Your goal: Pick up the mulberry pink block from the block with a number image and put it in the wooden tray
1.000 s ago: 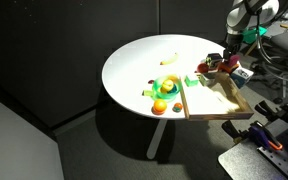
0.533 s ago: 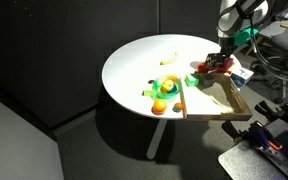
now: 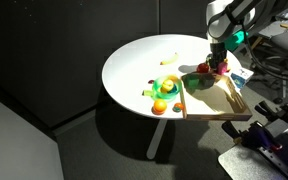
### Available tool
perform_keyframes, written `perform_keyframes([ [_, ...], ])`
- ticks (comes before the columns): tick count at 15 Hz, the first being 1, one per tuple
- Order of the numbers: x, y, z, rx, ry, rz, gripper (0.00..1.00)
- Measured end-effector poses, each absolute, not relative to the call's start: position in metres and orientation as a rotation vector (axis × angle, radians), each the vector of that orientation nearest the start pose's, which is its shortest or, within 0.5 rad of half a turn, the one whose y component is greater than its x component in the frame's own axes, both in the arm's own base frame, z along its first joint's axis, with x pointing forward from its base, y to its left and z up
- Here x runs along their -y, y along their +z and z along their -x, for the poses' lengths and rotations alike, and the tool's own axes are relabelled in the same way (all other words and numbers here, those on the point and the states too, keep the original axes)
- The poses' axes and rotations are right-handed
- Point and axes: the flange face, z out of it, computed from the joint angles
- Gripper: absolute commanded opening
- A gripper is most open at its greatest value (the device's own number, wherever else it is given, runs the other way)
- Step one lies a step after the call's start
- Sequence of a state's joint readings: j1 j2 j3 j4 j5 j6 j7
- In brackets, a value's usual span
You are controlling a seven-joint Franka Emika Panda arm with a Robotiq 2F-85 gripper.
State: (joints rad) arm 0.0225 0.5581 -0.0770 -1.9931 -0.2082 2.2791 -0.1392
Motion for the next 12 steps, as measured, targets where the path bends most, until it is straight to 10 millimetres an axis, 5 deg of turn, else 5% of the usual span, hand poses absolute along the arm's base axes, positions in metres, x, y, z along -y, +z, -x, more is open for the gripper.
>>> perform_keyframes([
  [7, -0.031, 0.148, -0.563, 0.452, 0.607, 3.232, 0.28],
  [12, -0.053, 0.145, -0.558, 0.533, 0.625, 3.223, 0.28],
])
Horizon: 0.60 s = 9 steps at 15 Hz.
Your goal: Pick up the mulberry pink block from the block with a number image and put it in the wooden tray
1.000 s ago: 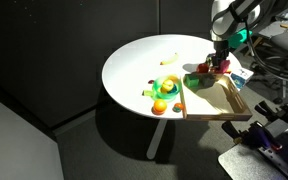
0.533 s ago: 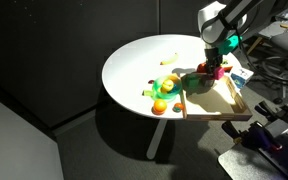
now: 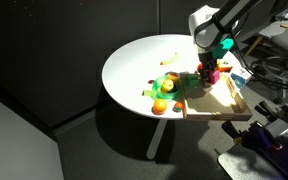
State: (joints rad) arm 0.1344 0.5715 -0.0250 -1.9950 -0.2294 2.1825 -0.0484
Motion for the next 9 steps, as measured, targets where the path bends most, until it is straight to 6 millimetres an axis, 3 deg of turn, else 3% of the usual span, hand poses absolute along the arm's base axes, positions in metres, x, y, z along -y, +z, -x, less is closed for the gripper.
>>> perform_keyframes([
  [5, -0.067, 0.142, -0.553, 0.630, 0.625, 3.219, 0.28],
  [6, -0.070, 0.142, -0.553, 0.647, 0.619, 3.219, 0.63],
  [7, -0.073, 0.142, -0.552, 0.662, 0.612, 3.219, 0.79],
  [9, -0.077, 0.141, -0.551, 0.684, 0.604, 3.219, 0.94],
])
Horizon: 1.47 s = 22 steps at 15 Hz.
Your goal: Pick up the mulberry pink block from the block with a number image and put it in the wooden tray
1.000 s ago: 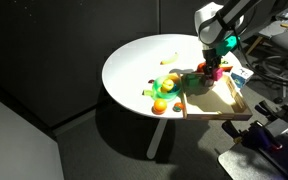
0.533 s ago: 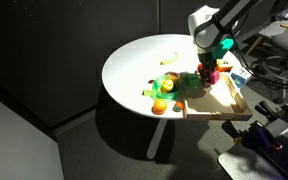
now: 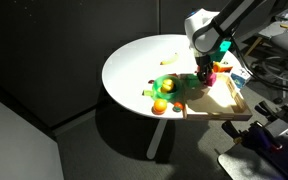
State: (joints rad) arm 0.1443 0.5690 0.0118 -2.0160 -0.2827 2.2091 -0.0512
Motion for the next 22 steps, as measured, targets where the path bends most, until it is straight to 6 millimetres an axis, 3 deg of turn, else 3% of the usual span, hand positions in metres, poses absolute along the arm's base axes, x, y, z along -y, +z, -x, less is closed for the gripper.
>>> perform_keyframes([
  [2, -0.079, 0.140, -0.549, 0.695, 0.602, 3.217, 1.00],
  [3, -0.079, 0.139, -0.549, 0.696, 0.603, 3.216, 0.92],
  [4, -0.079, 0.139, -0.548, 0.696, 0.604, 3.216, 0.99],
  [5, -0.079, 0.139, -0.548, 0.696, 0.604, 3.216, 1.00],
  [18, -0.080, 0.136, -0.547, 0.698, 0.608, 3.213, 1.00],
  [22, -0.089, 0.137, -0.551, 0.727, 0.507, 3.208, 1.00],
])
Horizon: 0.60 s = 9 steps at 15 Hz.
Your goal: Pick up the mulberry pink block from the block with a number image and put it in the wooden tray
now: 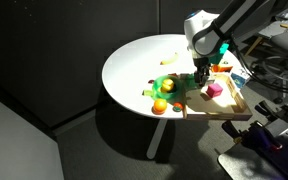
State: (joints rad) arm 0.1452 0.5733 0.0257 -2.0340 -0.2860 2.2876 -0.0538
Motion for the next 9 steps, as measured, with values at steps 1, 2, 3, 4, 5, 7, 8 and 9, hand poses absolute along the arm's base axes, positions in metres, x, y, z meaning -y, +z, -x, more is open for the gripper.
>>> perform_keyframes([
  [1, -0.092, 0.137, -0.551, 0.737, 0.466, 3.205, 1.00],
  [2, -0.095, 0.137, -0.551, 0.746, 0.426, 3.202, 1.00],
  [3, -0.098, 0.138, -0.551, 0.753, 0.386, 3.198, 1.00],
  [4, -0.100, 0.139, -0.549, 0.760, 0.352, 3.195, 1.00],
  [5, -0.101, 0.142, -0.547, 0.766, 0.320, 3.191, 1.00],
  [7, -0.104, 0.147, -0.541, 0.776, 0.277, 3.185, 1.00],
  [8, -0.104, 0.150, -0.538, 0.778, 0.263, 3.183, 1.00],
  [9, -0.104, 0.153, -0.534, 0.778, 0.256, 3.182, 1.00],
])
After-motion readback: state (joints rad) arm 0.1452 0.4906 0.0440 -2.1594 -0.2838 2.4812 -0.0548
